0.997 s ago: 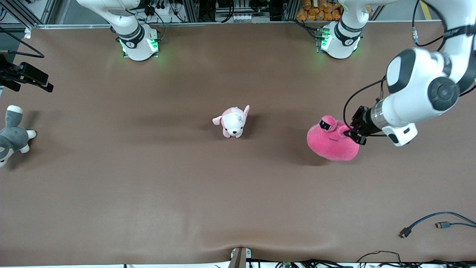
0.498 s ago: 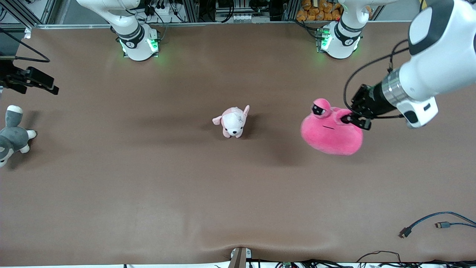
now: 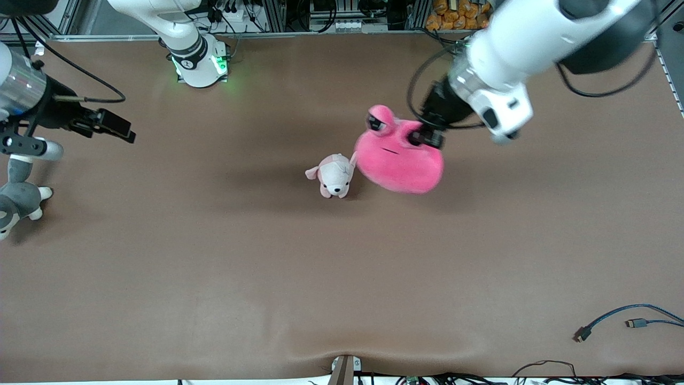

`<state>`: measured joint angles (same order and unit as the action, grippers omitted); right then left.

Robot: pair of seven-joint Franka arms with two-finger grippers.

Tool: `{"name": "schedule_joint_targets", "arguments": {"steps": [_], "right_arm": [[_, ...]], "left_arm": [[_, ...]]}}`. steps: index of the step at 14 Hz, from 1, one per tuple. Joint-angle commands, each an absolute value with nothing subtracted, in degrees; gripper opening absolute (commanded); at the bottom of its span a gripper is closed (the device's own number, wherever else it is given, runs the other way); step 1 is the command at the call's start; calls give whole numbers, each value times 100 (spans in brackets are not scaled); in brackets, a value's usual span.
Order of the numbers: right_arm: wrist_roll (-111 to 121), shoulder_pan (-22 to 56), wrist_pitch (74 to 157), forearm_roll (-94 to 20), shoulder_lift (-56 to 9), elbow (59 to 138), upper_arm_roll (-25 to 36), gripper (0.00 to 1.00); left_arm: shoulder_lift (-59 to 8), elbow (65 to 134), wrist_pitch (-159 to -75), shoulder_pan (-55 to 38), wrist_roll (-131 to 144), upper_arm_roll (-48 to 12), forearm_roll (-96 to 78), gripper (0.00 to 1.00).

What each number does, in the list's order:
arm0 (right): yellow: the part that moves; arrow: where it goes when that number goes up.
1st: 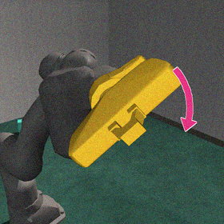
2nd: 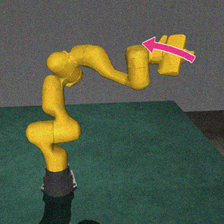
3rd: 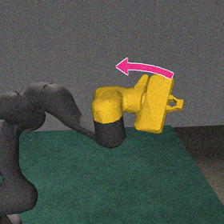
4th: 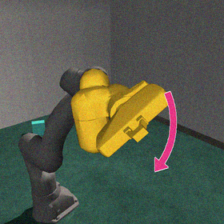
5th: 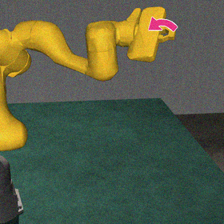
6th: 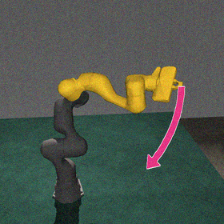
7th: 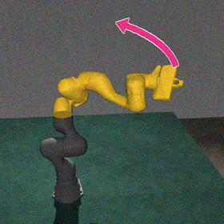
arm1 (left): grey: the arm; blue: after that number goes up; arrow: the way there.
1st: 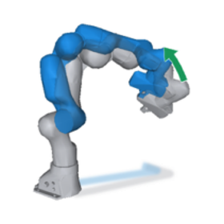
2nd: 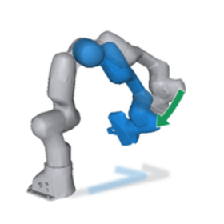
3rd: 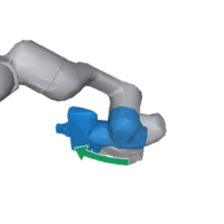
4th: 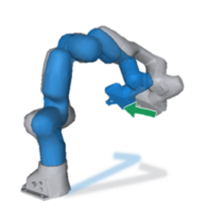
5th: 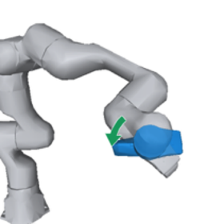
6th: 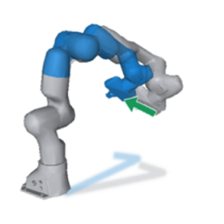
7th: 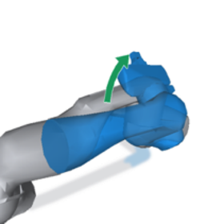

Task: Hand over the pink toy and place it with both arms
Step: 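Carry the pink toy toward the white dog with the left gripper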

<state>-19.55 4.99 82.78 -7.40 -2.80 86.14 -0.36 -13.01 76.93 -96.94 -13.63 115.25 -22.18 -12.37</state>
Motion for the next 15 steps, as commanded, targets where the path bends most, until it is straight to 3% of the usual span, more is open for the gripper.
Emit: {"name": "schedule_joint_targets", "arguments": {"steps": [1, 8, 15], "right_arm": [[-2756, 483, 8218, -896, -597, 8227, -18, 100], [-4199, 562, 8262, -1519, -721, 8174, -18, 100], [-6228, 1247, 8762, -1978, -729, 8174, -26, 100]], "left_arm": [[-1546, 7427, -10237, -1861, 12485, -2154, -1283, 0], [-1898, 7418, -11916, -2600, 15115, -2145, -1274, 0], [-2092, 7427, -12480, -2830, 15601, -2153, -1274, 0]]}}
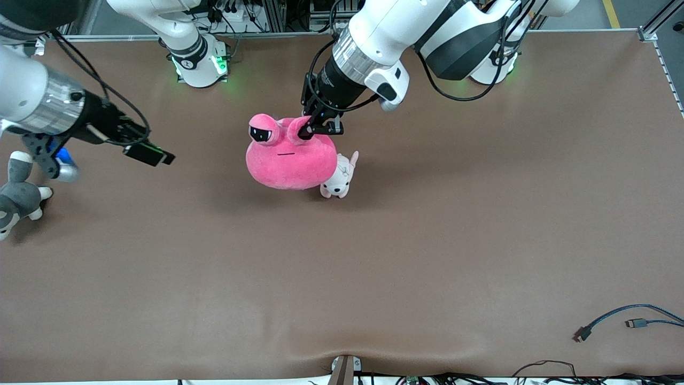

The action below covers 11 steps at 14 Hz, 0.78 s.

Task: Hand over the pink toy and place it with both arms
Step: 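Reach the right gripper to the pink toy held by the left gripper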

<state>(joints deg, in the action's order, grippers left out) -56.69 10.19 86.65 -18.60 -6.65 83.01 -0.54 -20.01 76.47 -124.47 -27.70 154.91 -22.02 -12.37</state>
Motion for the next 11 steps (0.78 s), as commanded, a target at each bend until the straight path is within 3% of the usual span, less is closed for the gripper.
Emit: {"name": "schedule_joint_targets", "arguments": {"steps": [1, 11], "right_arm": [[-6553, 1326, 8858, -2012, -721, 8174, -26, 100], [-9506, 2153, 9694, -2162, -668, 8183, -26, 100]], "left_arm": [[-2118, 7427, -12498, -2847, 15618, -2162, -1274, 0], [-2153, 7436, -12507, -2953, 15618, -2136, -1257, 0]]}}
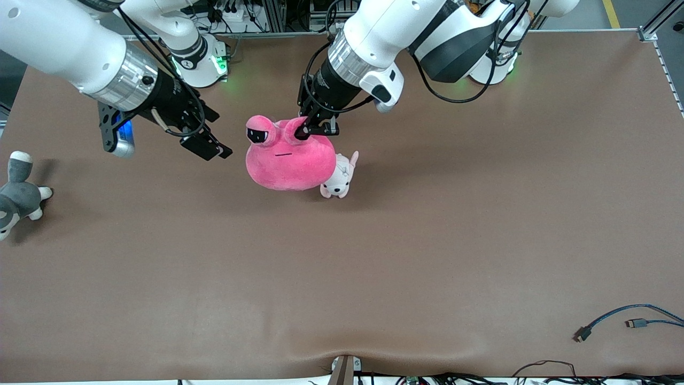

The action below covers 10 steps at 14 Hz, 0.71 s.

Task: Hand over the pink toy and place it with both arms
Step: 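Reach the right gripper to the pink toy held by the left gripper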

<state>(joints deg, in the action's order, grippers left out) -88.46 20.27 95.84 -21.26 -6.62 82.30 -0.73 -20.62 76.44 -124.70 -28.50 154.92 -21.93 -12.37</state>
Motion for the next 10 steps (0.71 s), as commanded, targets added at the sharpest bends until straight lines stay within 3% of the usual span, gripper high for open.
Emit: {"name": "schedule_joint_targets", "arguments": {"steps": [1, 10], "right_arm": [[-9884, 2232, 9738, -2153, -668, 8191, -26, 100], [-11347, 2795, 9685, -1803, -712, 8394, -26, 100]], "left_arm": [[-2153, 7436, -12507, -2944, 15618, -2136, -1257, 0], [-2162, 7436, -12551, -2953, 15618, -2144, -1257, 0]]}}
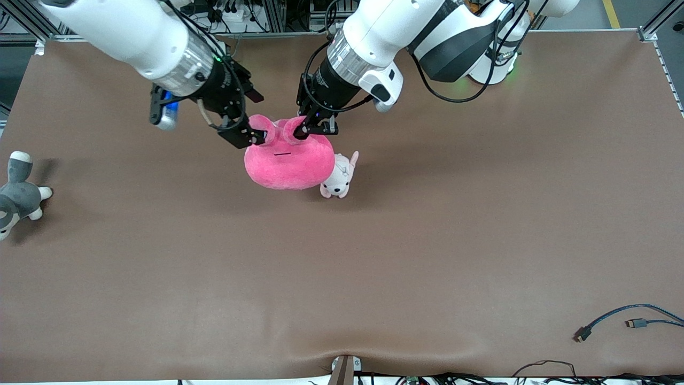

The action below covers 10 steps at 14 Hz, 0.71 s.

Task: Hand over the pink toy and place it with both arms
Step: 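Reach the right gripper to the pink toy held by the left gripper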

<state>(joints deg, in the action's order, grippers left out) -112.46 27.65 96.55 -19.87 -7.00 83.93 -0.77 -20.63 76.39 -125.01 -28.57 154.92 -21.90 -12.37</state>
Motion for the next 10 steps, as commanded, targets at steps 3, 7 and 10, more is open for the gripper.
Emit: {"name": "schedule_joint_targets", "arguments": {"steps": [3, 7, 10], "right_arm": [[-11312, 2777, 9729, -1617, -729, 8385, -18, 100], [-11355, 2865, 9738, -1626, -729, 8376, -18, 100], [-11329, 2892, 9756, -1643, -738, 8367, -18, 45]], "left_arm": [[-2162, 7436, -12551, -2953, 15618, -2136, -1257, 0], [-2162, 7453, -12551, -2944, 15609, -2136, -1257, 0], [-2162, 7453, -12551, -2944, 15609, -2136, -1257, 0]]}}
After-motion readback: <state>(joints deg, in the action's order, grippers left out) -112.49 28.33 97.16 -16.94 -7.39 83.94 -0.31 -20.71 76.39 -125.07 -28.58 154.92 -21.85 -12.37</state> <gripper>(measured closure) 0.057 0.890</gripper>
